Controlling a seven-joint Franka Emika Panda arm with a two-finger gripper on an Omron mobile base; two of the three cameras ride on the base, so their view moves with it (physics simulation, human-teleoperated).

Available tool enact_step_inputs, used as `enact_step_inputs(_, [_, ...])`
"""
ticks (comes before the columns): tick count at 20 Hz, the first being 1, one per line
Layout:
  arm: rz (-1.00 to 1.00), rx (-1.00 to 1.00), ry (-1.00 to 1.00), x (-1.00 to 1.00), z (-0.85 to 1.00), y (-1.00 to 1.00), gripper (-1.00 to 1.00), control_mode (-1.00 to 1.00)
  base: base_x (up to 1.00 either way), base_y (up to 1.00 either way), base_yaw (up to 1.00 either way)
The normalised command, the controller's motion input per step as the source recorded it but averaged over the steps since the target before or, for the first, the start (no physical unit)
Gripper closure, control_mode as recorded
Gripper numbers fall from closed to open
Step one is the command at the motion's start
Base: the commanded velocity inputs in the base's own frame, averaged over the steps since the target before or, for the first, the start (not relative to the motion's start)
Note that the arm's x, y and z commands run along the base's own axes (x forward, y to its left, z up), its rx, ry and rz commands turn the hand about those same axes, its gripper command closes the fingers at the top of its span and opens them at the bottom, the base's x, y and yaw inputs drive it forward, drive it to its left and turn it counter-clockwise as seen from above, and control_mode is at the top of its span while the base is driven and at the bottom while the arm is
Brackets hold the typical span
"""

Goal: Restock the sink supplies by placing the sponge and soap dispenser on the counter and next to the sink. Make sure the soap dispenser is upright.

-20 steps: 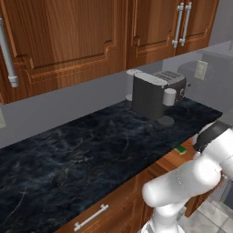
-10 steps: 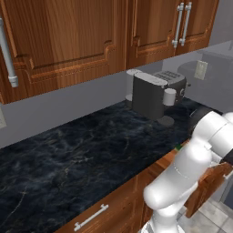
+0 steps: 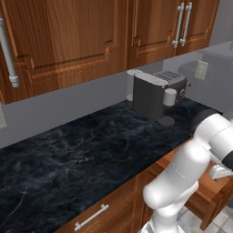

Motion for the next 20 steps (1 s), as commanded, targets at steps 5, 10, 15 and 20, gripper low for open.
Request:
enact_step_inputs(5, [0.0,0.06,0.0,-0.95,0.07,-0.44,-1.0,-1.0,0.0,0.0,0.0])
enact_step_inputs(10, [0.02,0.01,0.06,0.29,0.49,-0.01,-1.0,-1.0,0.0,0.0,0.0])
enact_step_inputs(15, [0.11,0.0,0.02,0.96,0.3,0.15,-1.0,-1.0,0.0,0.0,0.0])
enact_step_inputs(20, [0.07,0.0,-0.04,0.58,0.0,0.07,-1.0,-1.0,0.0,0.0,0.0])
